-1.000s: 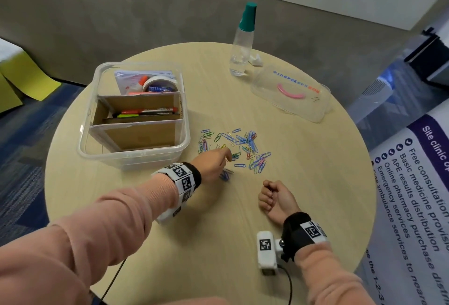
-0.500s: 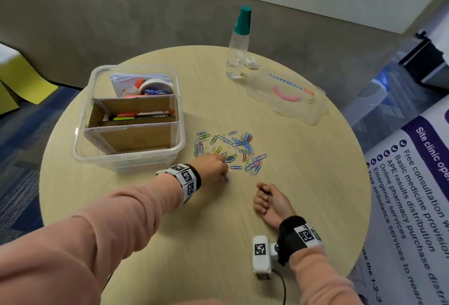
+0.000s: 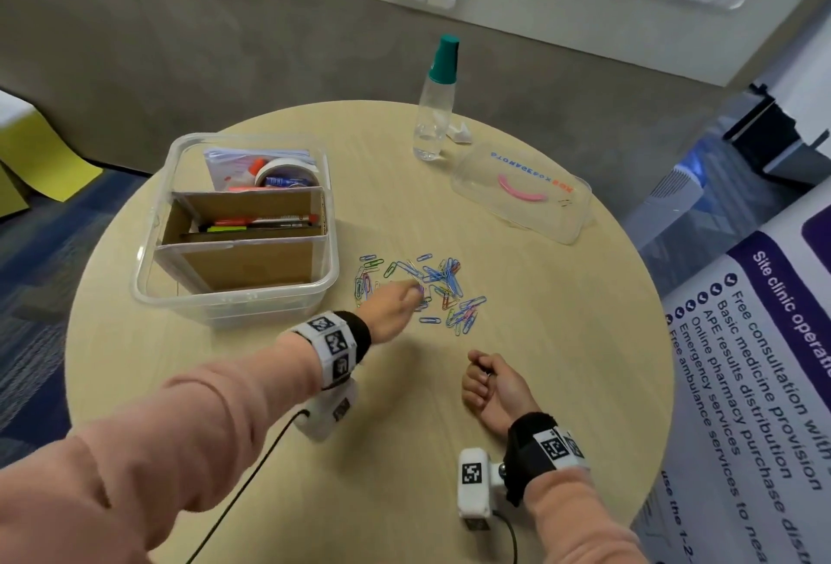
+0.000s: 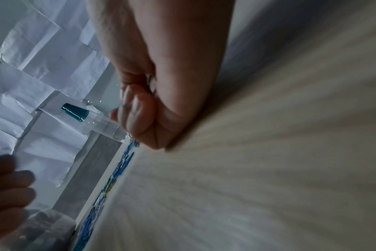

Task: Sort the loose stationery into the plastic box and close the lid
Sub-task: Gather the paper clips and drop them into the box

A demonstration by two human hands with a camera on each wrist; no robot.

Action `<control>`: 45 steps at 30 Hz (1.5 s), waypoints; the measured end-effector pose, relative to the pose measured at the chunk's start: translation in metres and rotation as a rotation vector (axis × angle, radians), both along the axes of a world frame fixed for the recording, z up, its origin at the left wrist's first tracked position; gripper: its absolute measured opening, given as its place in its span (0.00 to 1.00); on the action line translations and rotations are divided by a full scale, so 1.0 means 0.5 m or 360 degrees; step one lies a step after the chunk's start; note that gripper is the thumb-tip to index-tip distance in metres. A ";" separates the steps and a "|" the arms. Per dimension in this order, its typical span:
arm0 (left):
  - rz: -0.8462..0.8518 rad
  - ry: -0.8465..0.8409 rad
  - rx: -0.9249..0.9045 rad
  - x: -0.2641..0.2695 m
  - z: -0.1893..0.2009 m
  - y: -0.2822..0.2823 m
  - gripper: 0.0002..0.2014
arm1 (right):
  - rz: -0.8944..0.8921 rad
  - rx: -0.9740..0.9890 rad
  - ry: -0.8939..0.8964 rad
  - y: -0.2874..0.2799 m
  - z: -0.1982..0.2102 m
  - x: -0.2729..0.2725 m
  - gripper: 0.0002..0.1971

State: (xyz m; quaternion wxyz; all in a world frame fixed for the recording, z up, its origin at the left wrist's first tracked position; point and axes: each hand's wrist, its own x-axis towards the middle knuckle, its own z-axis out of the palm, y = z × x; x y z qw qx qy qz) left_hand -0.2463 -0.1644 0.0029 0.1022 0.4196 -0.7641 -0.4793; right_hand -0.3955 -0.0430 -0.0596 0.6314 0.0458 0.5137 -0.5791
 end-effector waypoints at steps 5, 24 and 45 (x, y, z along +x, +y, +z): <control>0.0522 0.1100 0.1338 0.066 0.061 -0.019 0.15 | 0.0006 -0.0003 -0.0008 0.000 0.002 -0.002 0.11; 0.0587 -0.0524 -0.0126 0.358 0.146 -0.115 0.14 | 0.0159 0.0040 0.0159 -0.012 -0.001 -0.001 0.06; 0.0466 -0.0573 -0.0909 0.238 0.169 -0.063 0.12 | 0.0472 0.0276 0.0752 -0.096 0.064 -0.019 0.11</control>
